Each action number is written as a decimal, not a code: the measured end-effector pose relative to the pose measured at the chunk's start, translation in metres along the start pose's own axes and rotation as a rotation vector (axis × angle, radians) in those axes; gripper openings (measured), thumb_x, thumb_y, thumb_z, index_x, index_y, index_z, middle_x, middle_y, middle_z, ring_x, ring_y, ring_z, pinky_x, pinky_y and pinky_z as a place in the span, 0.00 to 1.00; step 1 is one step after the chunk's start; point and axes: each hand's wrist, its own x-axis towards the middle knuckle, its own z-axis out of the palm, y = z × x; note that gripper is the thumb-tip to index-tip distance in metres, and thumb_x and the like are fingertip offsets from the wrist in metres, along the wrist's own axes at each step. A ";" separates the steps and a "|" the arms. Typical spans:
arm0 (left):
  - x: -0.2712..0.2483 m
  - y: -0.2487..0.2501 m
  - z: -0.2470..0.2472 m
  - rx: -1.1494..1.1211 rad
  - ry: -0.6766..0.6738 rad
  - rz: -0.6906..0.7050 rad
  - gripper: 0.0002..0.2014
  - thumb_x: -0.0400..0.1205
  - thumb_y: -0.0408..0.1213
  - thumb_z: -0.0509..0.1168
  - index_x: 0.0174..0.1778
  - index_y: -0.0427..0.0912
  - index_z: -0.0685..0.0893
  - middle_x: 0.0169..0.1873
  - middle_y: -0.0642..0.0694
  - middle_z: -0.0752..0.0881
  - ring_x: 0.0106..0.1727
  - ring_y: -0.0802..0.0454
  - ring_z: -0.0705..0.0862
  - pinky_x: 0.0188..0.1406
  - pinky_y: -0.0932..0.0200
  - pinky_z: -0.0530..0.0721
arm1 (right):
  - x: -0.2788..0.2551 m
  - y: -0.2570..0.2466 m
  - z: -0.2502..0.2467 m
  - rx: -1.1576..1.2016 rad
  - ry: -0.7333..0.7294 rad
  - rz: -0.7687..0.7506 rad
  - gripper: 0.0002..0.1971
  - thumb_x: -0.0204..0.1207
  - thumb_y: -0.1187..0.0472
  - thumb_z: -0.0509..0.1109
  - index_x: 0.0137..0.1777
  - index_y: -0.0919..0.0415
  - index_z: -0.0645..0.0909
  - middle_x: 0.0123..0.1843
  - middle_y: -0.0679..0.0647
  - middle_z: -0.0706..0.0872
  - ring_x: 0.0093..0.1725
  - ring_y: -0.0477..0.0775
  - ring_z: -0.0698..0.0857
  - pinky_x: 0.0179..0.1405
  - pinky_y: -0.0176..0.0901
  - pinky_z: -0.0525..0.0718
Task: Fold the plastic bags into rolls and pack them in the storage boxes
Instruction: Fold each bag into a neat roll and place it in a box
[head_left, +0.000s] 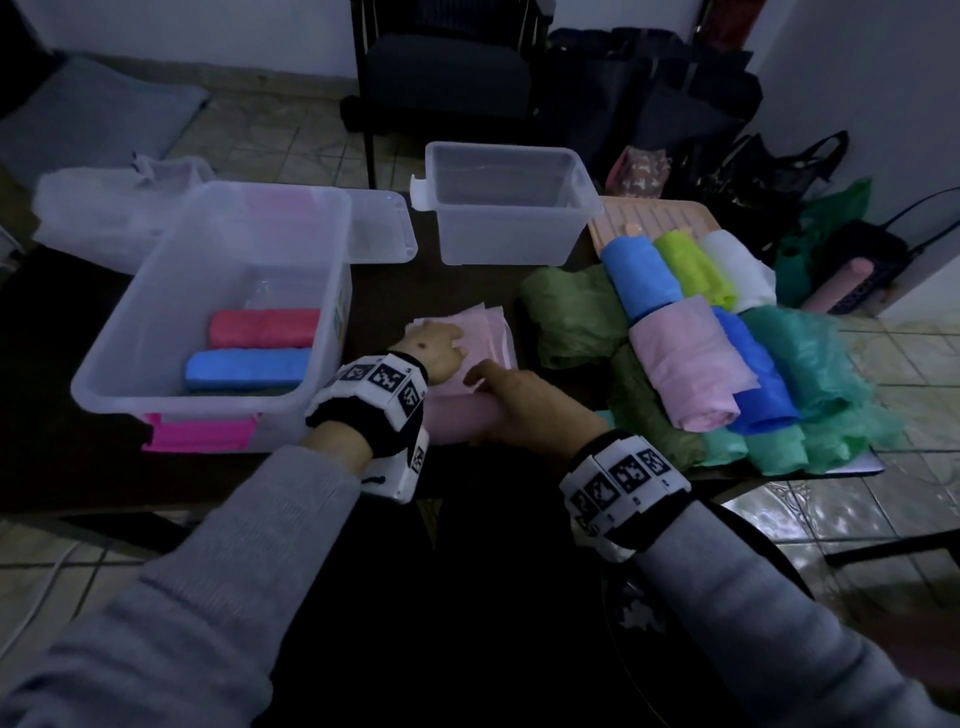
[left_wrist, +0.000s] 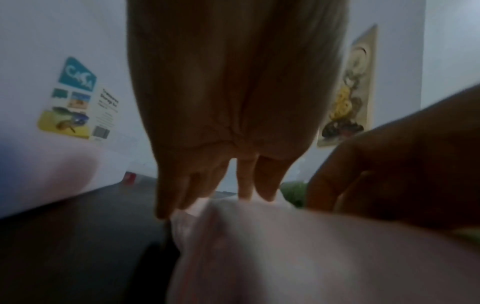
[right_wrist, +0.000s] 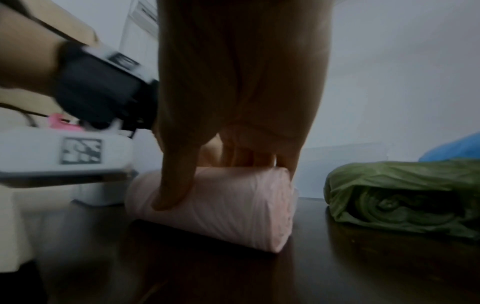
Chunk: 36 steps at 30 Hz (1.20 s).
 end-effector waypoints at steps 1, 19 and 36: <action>-0.002 -0.001 0.000 -0.017 0.037 0.001 0.22 0.86 0.40 0.56 0.78 0.43 0.68 0.79 0.39 0.62 0.79 0.41 0.62 0.77 0.50 0.63 | 0.001 0.001 -0.001 0.030 0.001 0.010 0.28 0.69 0.56 0.78 0.68 0.60 0.73 0.64 0.58 0.82 0.63 0.59 0.81 0.59 0.48 0.79; -0.048 -0.008 0.000 -0.058 -0.057 0.035 0.23 0.78 0.37 0.70 0.70 0.42 0.77 0.65 0.40 0.81 0.64 0.46 0.80 0.59 0.56 0.77 | 0.014 -0.001 0.005 -0.128 0.168 0.066 0.21 0.81 0.53 0.62 0.72 0.55 0.70 0.69 0.56 0.73 0.70 0.59 0.68 0.68 0.50 0.65; -0.057 -0.007 0.001 0.006 0.049 0.106 0.20 0.80 0.36 0.67 0.69 0.46 0.77 0.68 0.43 0.75 0.66 0.47 0.77 0.66 0.52 0.77 | 0.016 0.012 -0.026 0.043 -0.141 0.049 0.24 0.76 0.55 0.72 0.70 0.61 0.74 0.67 0.55 0.79 0.65 0.53 0.77 0.61 0.38 0.72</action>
